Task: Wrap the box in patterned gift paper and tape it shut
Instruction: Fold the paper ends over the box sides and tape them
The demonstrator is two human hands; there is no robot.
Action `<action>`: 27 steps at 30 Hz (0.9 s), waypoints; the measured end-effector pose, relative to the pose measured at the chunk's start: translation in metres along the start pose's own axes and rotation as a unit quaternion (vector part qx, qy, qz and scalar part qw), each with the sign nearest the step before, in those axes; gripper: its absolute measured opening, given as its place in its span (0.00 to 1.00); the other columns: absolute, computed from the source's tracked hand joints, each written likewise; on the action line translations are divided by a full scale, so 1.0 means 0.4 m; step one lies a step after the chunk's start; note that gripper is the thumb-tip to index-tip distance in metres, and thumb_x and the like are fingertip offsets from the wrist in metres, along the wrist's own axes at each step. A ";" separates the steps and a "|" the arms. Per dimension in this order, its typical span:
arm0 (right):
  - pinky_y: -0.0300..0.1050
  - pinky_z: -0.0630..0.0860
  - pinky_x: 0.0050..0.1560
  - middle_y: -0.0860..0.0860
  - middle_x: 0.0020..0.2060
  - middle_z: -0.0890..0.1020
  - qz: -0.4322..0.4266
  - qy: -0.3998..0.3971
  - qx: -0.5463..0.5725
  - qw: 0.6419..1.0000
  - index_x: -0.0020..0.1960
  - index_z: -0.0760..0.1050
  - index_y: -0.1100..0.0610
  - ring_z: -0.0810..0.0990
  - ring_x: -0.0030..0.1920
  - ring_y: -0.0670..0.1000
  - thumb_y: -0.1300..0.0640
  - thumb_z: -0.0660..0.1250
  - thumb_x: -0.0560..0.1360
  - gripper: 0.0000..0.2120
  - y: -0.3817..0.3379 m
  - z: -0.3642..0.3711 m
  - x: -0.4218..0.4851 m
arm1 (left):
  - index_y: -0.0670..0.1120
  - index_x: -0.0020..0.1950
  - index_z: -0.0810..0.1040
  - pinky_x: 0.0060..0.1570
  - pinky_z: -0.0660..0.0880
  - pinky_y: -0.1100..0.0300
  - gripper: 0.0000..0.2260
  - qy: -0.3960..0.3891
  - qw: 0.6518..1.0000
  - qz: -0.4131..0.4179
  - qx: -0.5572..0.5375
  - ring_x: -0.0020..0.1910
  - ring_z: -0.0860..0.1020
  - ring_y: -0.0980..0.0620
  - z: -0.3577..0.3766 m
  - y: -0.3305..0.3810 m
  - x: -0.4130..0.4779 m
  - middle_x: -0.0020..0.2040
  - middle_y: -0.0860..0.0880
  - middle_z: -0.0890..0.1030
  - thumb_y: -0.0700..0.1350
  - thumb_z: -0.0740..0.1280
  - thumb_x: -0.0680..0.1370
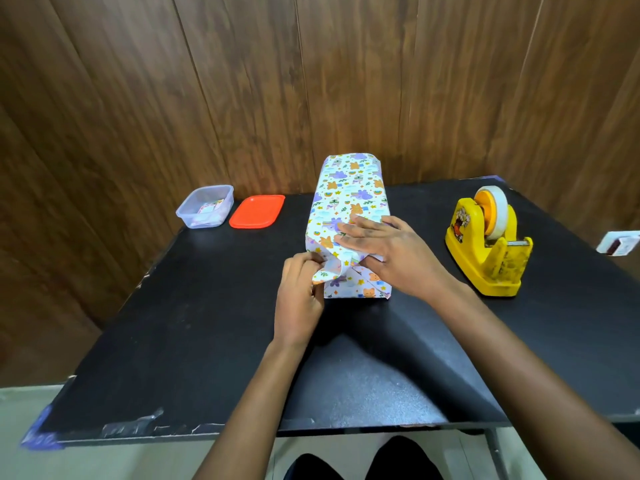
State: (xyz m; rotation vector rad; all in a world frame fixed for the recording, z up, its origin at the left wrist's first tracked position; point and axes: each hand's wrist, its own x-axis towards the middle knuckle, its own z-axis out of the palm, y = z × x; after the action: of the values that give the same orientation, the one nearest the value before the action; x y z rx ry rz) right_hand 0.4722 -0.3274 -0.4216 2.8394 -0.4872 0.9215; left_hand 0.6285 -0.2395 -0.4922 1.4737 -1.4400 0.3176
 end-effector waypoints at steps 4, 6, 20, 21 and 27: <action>0.58 0.74 0.53 0.50 0.56 0.82 -0.023 -0.007 -0.013 1.000 0.58 0.80 0.53 0.80 0.58 0.55 0.53 0.58 0.72 0.19 0.004 -0.004 -0.003 | 0.40 0.40 0.75 0.43 0.67 0.69 0.06 0.027 1.000 -0.007 -0.006 0.44 0.73 0.51 -0.004 0.013 0.012 0.45 0.49 0.78 0.39 0.59 0.72; 0.60 0.73 0.54 0.49 0.57 0.81 -0.034 -0.011 -0.021 0.999 0.59 0.80 0.53 0.79 0.59 0.56 0.54 0.57 0.73 0.19 0.007 0.001 -0.007 | 0.43 0.41 0.75 0.43 0.69 0.66 0.05 0.037 0.998 -0.022 -0.040 0.45 0.75 0.50 -0.001 0.021 0.014 0.46 0.50 0.77 0.40 0.60 0.72; 0.58 0.64 0.63 0.48 0.64 0.76 -0.015 -0.002 0.010 1.000 0.64 0.76 0.51 0.72 0.67 0.54 0.55 0.55 0.73 0.21 0.015 0.023 -0.021 | 0.37 0.40 0.77 0.39 0.79 0.59 0.16 0.002 0.708 -0.534 -0.463 0.36 0.82 0.46 -0.092 0.147 0.034 0.37 0.38 0.82 0.49 0.63 0.79; 0.58 0.63 0.63 0.48 0.65 0.76 -0.011 -0.006 0.017 1.000 0.64 0.76 0.51 0.72 0.67 0.54 0.54 0.55 0.73 0.21 0.013 0.022 -0.022 | 0.37 0.41 0.77 0.37 0.79 0.60 0.15 -0.020 0.697 -0.540 -0.471 0.35 0.82 0.46 -0.093 0.154 0.039 0.37 0.38 0.83 0.48 0.63 0.79; 0.52 0.49 0.68 0.45 0.67 0.73 0.047 -0.021 0.093 0.994 0.63 0.76 0.50 0.63 0.70 0.45 0.50 0.53 0.69 0.26 -0.006 0.013 -0.024 | 0.38 0.39 0.77 0.38 0.80 0.62 0.09 0.026 0.702 -0.514 -0.493 0.37 0.81 0.48 -0.059 0.150 0.071 0.37 0.44 0.82 0.31 0.61 0.77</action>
State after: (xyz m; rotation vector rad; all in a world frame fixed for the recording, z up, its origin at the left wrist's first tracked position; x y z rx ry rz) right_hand 0.4688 -0.3236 -0.4315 3.0312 -0.5731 0.9722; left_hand 0.5946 -0.2250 -0.4321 1.0610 -0.3444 -0.9765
